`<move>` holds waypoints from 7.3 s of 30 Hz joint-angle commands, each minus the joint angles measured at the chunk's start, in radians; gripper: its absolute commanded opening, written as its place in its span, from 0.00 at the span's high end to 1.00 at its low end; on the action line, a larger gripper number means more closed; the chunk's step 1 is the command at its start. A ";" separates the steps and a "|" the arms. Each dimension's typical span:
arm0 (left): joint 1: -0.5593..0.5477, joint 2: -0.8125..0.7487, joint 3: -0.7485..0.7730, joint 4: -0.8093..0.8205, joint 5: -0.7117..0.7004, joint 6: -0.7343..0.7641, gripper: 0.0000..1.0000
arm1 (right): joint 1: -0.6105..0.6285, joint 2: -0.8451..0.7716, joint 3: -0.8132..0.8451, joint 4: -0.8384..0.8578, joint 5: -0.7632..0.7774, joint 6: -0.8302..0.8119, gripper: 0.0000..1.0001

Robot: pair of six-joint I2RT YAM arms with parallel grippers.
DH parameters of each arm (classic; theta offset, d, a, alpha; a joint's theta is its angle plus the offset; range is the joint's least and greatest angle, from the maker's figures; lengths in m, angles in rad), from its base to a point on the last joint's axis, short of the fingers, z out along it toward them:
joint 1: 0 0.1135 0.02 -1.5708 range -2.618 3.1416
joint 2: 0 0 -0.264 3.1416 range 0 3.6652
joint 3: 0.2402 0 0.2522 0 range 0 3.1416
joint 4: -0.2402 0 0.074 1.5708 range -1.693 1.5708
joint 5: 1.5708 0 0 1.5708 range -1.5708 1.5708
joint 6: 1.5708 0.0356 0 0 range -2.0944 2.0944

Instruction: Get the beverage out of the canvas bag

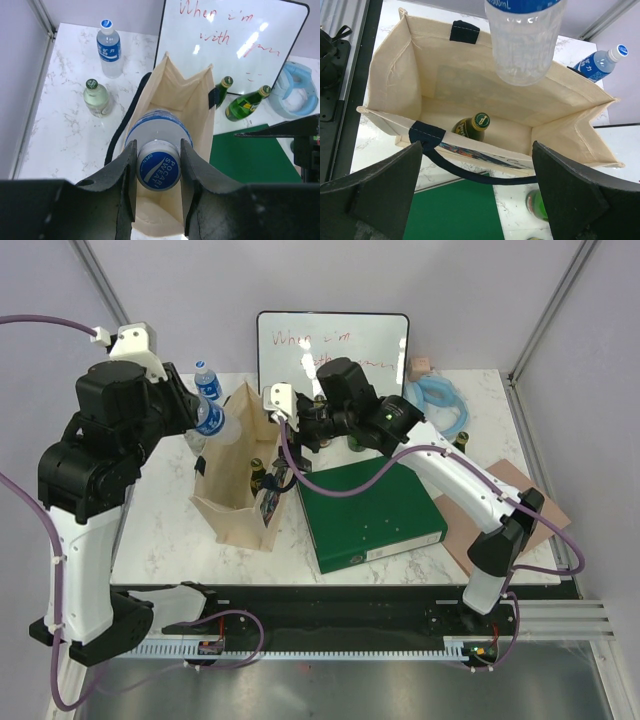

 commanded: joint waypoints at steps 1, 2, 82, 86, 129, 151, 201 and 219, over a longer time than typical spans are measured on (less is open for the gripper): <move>-0.004 -0.011 0.061 0.235 -0.110 0.050 0.98 | -0.011 -0.063 -0.021 0.023 -0.031 0.033 0.02; -0.004 -0.012 0.056 0.249 -0.125 0.062 0.98 | -0.011 -0.068 -0.026 0.026 -0.031 0.033 0.02; 0.637 -0.010 -0.712 0.622 0.245 0.020 0.15 | 0.032 0.217 0.259 -0.041 -0.029 0.392 0.02; 0.639 -0.096 -0.766 0.573 0.373 -0.042 0.12 | 0.047 0.270 0.297 -0.078 0.037 0.407 0.02; 0.637 -0.459 -1.076 0.430 0.654 -0.163 0.12 | 0.116 0.483 0.359 -0.091 0.354 0.331 0.63; 0.637 -0.455 -1.063 0.424 0.689 -0.148 0.12 | 0.109 0.468 0.444 -0.080 0.298 0.285 1.00; 0.637 -0.442 -1.037 0.397 0.689 -0.045 0.12 | -0.295 -0.095 0.319 0.153 0.065 0.426 1.00; 0.633 -0.340 -0.887 0.444 0.686 0.035 0.12 | -0.672 -0.194 -0.230 0.280 0.090 0.365 1.00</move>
